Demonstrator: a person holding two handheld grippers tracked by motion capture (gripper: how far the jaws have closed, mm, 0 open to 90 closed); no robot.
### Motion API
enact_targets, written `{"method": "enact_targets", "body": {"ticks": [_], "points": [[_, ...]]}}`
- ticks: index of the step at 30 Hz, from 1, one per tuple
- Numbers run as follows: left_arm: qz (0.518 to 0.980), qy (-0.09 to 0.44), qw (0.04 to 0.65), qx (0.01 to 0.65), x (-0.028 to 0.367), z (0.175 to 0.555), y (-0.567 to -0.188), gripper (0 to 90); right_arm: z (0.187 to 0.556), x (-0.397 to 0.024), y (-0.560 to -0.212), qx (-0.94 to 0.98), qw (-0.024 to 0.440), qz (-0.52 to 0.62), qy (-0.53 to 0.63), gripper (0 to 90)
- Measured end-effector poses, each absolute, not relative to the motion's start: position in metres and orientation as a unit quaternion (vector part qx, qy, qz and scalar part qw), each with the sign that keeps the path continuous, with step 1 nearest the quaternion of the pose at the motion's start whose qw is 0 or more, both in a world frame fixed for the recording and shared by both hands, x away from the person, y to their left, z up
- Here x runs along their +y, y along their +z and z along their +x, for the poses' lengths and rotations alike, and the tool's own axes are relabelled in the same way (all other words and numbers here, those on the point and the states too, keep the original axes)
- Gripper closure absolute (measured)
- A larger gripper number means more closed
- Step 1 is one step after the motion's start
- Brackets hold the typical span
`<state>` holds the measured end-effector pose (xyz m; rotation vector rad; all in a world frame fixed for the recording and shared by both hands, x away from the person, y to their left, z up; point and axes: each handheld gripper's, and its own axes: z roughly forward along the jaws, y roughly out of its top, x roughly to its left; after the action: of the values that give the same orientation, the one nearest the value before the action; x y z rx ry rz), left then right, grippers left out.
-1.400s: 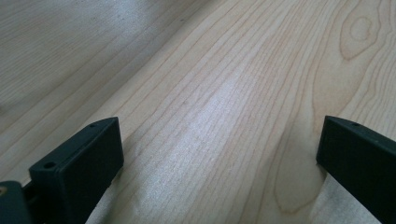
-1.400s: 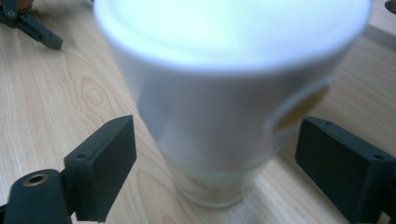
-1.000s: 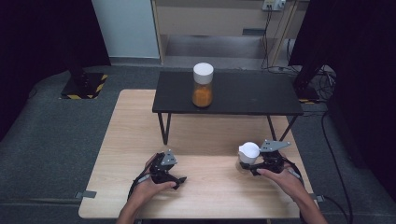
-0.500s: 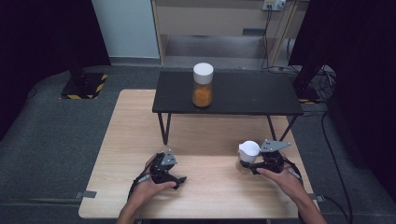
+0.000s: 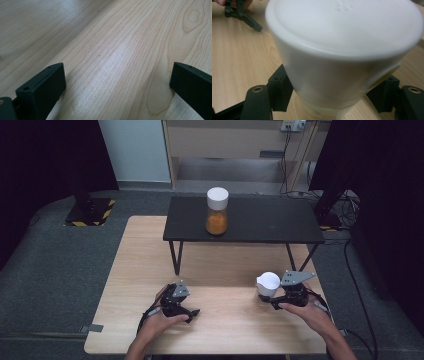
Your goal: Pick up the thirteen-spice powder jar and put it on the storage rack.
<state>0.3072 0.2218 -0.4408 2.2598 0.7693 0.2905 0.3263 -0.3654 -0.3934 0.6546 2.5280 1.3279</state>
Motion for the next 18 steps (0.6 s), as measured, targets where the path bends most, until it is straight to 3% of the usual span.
{"method": "enact_targets", "body": {"ticks": [18], "points": [[0.876,0.113,0.36,0.299,0.221,0.307,-0.441,0.0,0.323,-0.384,-0.354,0.866,0.097,0.203,0.447,31.5]]}}
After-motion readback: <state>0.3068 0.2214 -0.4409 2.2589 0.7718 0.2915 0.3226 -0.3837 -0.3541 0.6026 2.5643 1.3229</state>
